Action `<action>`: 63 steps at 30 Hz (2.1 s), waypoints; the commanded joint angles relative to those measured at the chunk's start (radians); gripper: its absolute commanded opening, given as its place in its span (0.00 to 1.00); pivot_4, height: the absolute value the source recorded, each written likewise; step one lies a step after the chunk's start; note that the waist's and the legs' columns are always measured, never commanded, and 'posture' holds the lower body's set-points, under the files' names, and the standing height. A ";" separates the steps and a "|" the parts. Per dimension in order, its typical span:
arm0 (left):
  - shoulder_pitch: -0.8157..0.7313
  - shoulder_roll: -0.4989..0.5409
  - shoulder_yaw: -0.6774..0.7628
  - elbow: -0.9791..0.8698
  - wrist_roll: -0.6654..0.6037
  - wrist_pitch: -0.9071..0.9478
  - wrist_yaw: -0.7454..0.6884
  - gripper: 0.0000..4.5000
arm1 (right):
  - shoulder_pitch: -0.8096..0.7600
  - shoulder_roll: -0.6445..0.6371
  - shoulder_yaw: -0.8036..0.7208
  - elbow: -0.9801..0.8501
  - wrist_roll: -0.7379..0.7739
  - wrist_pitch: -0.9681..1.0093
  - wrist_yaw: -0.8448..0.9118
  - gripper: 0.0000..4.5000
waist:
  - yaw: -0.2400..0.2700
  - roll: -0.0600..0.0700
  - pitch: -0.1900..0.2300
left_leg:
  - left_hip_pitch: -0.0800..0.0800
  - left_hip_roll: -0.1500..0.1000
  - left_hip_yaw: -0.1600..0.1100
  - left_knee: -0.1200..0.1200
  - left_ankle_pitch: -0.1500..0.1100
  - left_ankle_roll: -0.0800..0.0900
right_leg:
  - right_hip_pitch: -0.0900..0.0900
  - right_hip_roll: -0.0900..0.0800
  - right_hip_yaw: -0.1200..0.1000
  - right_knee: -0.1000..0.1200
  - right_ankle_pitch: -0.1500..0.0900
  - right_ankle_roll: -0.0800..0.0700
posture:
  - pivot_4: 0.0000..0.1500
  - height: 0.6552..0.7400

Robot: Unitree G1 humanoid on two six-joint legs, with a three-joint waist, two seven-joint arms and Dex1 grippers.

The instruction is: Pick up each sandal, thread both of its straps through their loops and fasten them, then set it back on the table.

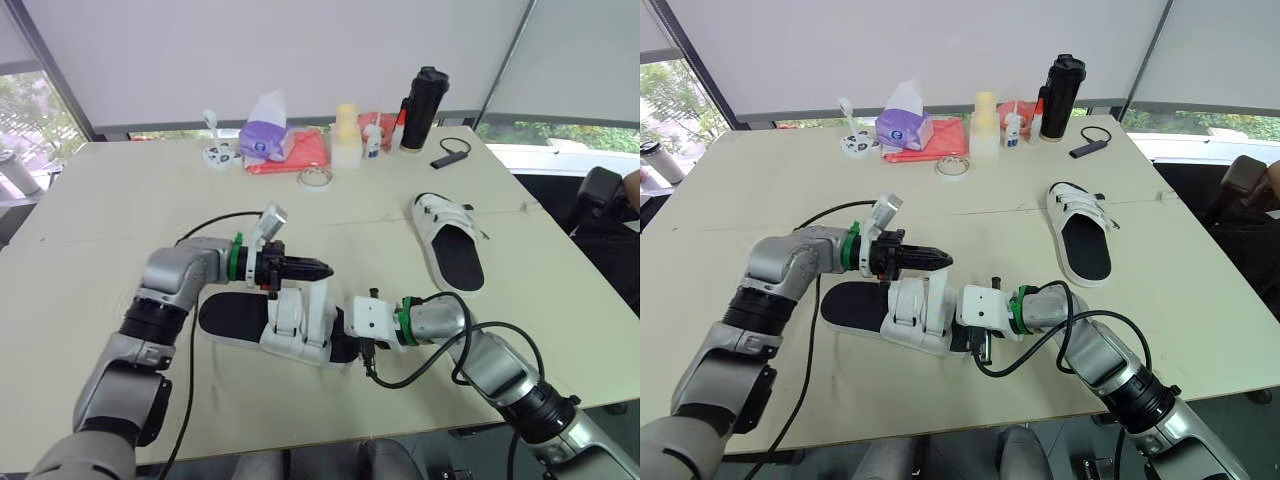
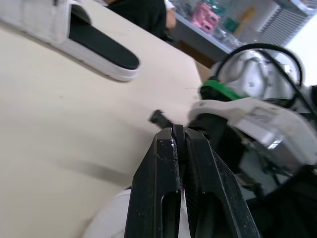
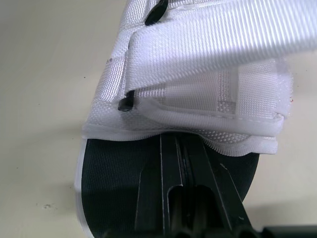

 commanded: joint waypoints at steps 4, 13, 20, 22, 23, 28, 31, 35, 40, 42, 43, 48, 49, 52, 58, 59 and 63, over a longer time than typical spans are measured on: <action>-0.067 -0.034 0.015 0.078 0.054 -0.072 0.009 0.02 | 0.035 -0.028 0.026 0.075 -0.066 0.053 -0.010 0.00 | 0.000 0.000 0.000 | 0.000 0.000 0.000 0.000 0.000 0.000 | 0.000 0.000 0.000 0.000 0.000 0.000 | 1.00 0.88; -0.063 -0.040 -0.060 0.255 0.181 -0.115 -0.023 0.02 | 0.040 -0.030 0.025 0.068 -0.066 0.057 -0.014 0.00 | 0.000 0.000 0.000 | 0.000 0.000 0.000 0.000 0.000 0.000 | 0.001 0.000 0.000 0.000 0.000 0.000 | 1.00 0.88; -0.032 -0.003 -0.163 0.267 0.259 -0.066 -0.068 0.02 | 0.043 -0.033 0.026 0.064 -0.066 0.059 -0.017 0.00 | -0.001 0.000 -0.001 | 0.002 0.000 0.000 0.000 0.000 0.000 | 0.003 0.000 0.000 0.000 0.000 0.000 | 1.00 0.88; -0.024 0.008 -0.191 0.255 0.280 -0.078 -0.078 0.02 | 0.042 -0.033 0.026 0.066 -0.065 0.058 -0.017 0.00 | -0.002 0.000 -0.001 | 0.002 0.000 0.000 0.000 0.000 0.000 | 0.003 0.000 0.000 0.000 0.000 0.000 | 1.00 0.88; -0.016 0.016 -0.210 0.244 0.296 -0.102 -0.091 0.02 | 0.041 -0.032 0.027 0.067 -0.065 0.058 -0.018 0.00 | -0.002 0.000 -0.001 | 0.002 0.000 0.000 0.000 0.000 0.000 | 0.003 0.000 0.000 0.000 0.000 0.000 | 1.00 0.88; -0.012 0.014 -0.223 0.244 0.326 -0.150 -0.097 0.02 | 0.035 -0.030 0.029 0.070 -0.063 0.057 -0.022 0.00 | -0.002 0.001 -0.002 | 0.002 0.000 0.000 -0.001 0.000 0.000 | 0.002 0.000 0.000 0.000 0.000 0.000 | 1.00 0.88; -0.020 0.008 -0.221 0.267 0.341 -0.169 -0.086 0.02 | 0.035 -0.030 0.030 0.071 -0.063 0.056 -0.022 0.00 | -0.002 0.001 -0.002 | 0.002 0.000 0.000 -0.001 0.000 0.000 | 0.002 0.000 0.000 0.000 0.000 0.000 | 1.00 0.88; -0.022 0.003 -0.214 0.276 0.344 -0.168 -0.084 0.08 | 0.035 -0.031 0.030 0.070 -0.062 0.057 -0.022 0.00 | -0.002 0.001 -0.002 | 0.002 0.000 0.000 -0.001 0.000 0.000 | 0.003 0.000 0.000 0.000 0.000 0.000 | 1.00 0.88; -0.036 -0.020 -0.175 0.305 0.333 -0.142 -0.044 0.50 | 0.034 -0.030 0.030 0.072 -0.061 0.057 -0.020 0.00 | -0.002 0.002 -0.003 | 0.002 0.000 0.000 -0.001 0.000 0.000 | 0.003 0.000 0.000 0.000 0.000 0.000 | 1.00 0.88; -0.045 -0.029 -0.156 0.323 0.332 -0.146 -0.021 0.70 | 0.034 -0.030 0.029 0.071 -0.061 0.057 -0.020 0.00 | -0.002 0.002 -0.003 | 0.002 0.000 0.000 -0.001 0.000 0.000 | 0.003 0.000 0.000 0.000 0.000 0.001 | 1.00 0.88; -0.053 -0.038 -0.135 0.338 0.324 -0.138 -0.001 0.81 | 0.034 -0.030 0.029 0.071 -0.061 0.058 -0.020 0.00 | -0.002 0.002 -0.003 | 0.002 0.000 0.000 -0.001 0.000 0.000 | 0.003 0.000 0.000 0.000 0.000 0.001 | 1.00 0.88; -0.094 -0.071 -0.018 0.408 0.281 -0.108 0.079 0.99 | 0.034 -0.028 0.031 0.072 -0.062 0.058 -0.019 0.00 | -0.001 0.002 -0.003 | 0.002 0.000 0.000 0.000 0.000 0.000 | 0.003 0.000 0.000 0.000 0.000 0.001 | 1.00 0.88; -0.100 -0.075 0.002 0.418 0.276 -0.106 0.090 0.99 | 0.035 -0.029 0.031 0.071 -0.062 0.058 -0.019 0.00 | -0.001 0.001 -0.003 | 0.002 0.000 0.000 0.000 0.000 0.000 | 0.003 0.000 0.000 0.000 0.000 0.001 | 1.00 0.88; -0.131 -0.076 0.102 0.492 0.252 -0.150 0.169 0.99 | 0.033 -0.028 0.032 0.073 -0.062 0.057 -0.017 0.00 | -0.002 0.001 -0.003 | 0.002 0.000 0.000 0.000 0.000 0.000 | 0.003 0.000 0.000 0.000 0.000 0.002 | 1.00 0.88; -0.098 0.011 0.123 0.460 0.306 -0.388 0.142 0.99 | 0.025 -0.026 0.035 0.084 -0.064 0.049 -0.013 0.00 | -0.002 0.000 -0.002 | 0.001 0.000 0.000 0.000 0.000 0.000 | 0.001 0.000 0.000 0.000 0.003 0.006 | 1.00 0.88; -0.084 0.025 0.110 0.438 0.324 -0.424 0.140 0.99 | 0.024 -0.025 0.036 0.084 -0.064 0.049 -0.011 0.00 | -0.001 0.000 -0.002 | 0.001 0.000 0.000 0.000 0.000 0.000 | 0.001 0.000 0.000 0.000 0.003 0.006 | 1.00 0.88; -0.004 0.068 0.091 0.337 0.371 -0.594 0.119 0.99 | 0.018 -0.022 0.037 0.092 -0.066 0.045 -0.009 0.00 | -0.001 0.000 -0.002 | 0.001 0.000 0.000 0.000 0.000 0.000 | 0.001 0.000 0.000 0.000 0.003 0.005 | 1.00 0.88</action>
